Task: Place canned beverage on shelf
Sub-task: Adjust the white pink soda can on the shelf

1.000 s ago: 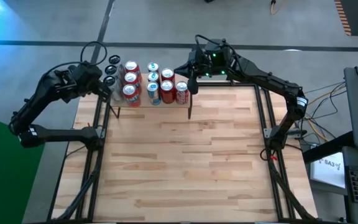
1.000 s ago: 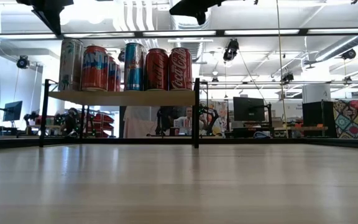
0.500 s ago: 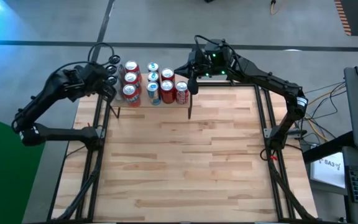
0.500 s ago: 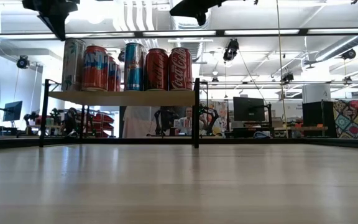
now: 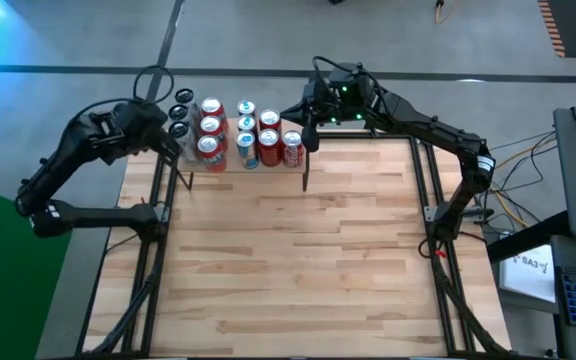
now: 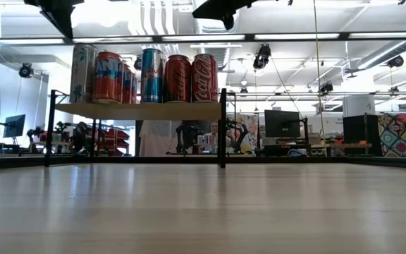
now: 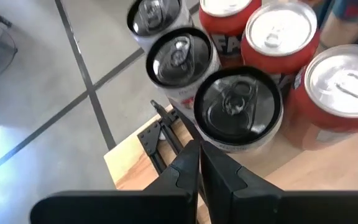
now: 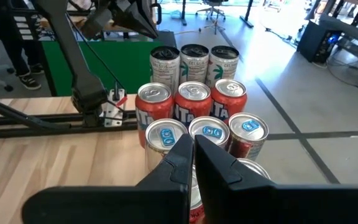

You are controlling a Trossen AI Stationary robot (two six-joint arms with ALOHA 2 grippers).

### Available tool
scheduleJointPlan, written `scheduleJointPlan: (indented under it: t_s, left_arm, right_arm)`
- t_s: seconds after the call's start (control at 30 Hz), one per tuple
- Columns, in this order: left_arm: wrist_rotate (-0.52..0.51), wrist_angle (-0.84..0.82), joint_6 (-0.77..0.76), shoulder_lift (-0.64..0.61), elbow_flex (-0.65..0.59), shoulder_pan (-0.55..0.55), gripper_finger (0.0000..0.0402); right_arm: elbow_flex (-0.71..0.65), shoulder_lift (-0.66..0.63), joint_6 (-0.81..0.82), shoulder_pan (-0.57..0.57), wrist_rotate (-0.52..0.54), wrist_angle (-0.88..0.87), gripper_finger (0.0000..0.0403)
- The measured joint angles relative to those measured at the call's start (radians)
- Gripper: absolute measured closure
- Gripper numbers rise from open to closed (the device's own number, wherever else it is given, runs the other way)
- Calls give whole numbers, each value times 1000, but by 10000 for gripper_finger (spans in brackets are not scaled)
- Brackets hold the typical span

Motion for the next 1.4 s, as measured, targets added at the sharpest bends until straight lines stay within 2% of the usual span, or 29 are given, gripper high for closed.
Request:
scheduleJointPlan:
  t_s: [0.13, 0.27, 0.33, 0.7, 1.23, 1.4]
  left_arm:
    - [12, 19, 23, -1, 25, 0, 402]
    - [138, 42, 76, 10, 27, 0, 402]
    - [169, 64, 98, 23, 27, 0, 402]
    - [149, 99, 125, 92, 26, 0, 402]
    - [146, 123, 133, 101, 26, 0, 402]
    - [94, 123, 114, 105, 26, 0, 402]
  right_arm:
    - [0, 0, 9, 0, 0, 0, 394]
    - [0, 0, 9, 0, 0, 0, 394]
    - [0, 0, 9, 0, 0, 0, 394]
    - [0, 0, 5, 0, 0, -2, 394]
    - [0, 0, -3, 0, 0, -31, 394]
    - [0, 0, -4, 0, 0, -31, 394]
